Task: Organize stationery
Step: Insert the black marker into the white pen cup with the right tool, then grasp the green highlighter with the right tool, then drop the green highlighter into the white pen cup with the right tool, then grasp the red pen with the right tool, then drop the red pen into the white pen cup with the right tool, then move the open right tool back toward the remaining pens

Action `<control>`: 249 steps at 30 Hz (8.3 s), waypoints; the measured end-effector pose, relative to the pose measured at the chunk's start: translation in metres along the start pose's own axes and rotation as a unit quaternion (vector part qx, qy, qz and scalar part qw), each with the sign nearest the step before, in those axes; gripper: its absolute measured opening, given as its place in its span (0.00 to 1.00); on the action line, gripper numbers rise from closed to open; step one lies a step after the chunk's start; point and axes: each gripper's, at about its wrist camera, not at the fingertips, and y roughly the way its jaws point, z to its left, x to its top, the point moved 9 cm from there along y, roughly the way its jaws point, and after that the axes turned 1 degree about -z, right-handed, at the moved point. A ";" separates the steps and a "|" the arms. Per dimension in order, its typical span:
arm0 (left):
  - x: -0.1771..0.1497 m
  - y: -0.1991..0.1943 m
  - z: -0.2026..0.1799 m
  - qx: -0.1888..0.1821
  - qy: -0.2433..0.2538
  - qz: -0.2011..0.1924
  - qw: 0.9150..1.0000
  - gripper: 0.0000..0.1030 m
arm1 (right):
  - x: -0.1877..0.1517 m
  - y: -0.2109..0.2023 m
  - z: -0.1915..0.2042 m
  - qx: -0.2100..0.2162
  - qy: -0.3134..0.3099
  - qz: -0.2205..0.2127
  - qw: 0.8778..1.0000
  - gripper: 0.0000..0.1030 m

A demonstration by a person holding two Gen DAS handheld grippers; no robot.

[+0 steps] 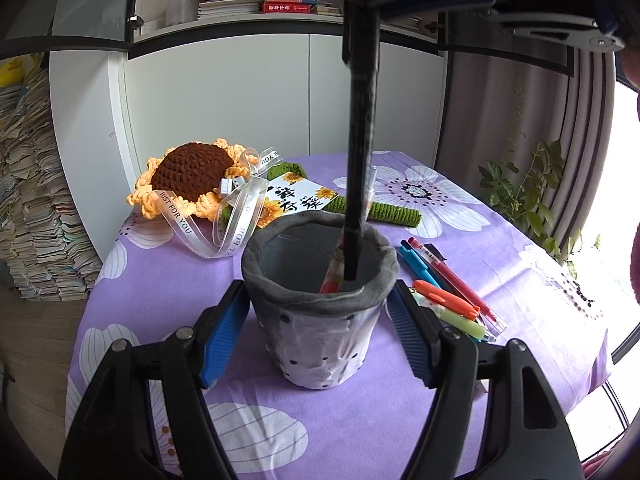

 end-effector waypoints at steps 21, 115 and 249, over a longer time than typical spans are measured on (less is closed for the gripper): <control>0.000 -0.001 -0.001 0.005 0.002 0.001 1.000 0.68 | -0.058 0.001 -0.023 0.004 0.024 0.051 0.998 0.11; -0.008 -0.012 0.025 0.036 0.001 -0.010 0.999 0.68 | 0.000 0.016 0.015 0.003 -0.018 -0.015 1.000 0.10; -0.014 -0.029 0.006 0.008 0.019 -0.027 0.999 0.90 | -0.080 0.070 -0.056 0.023 0.109 0.166 0.980 0.03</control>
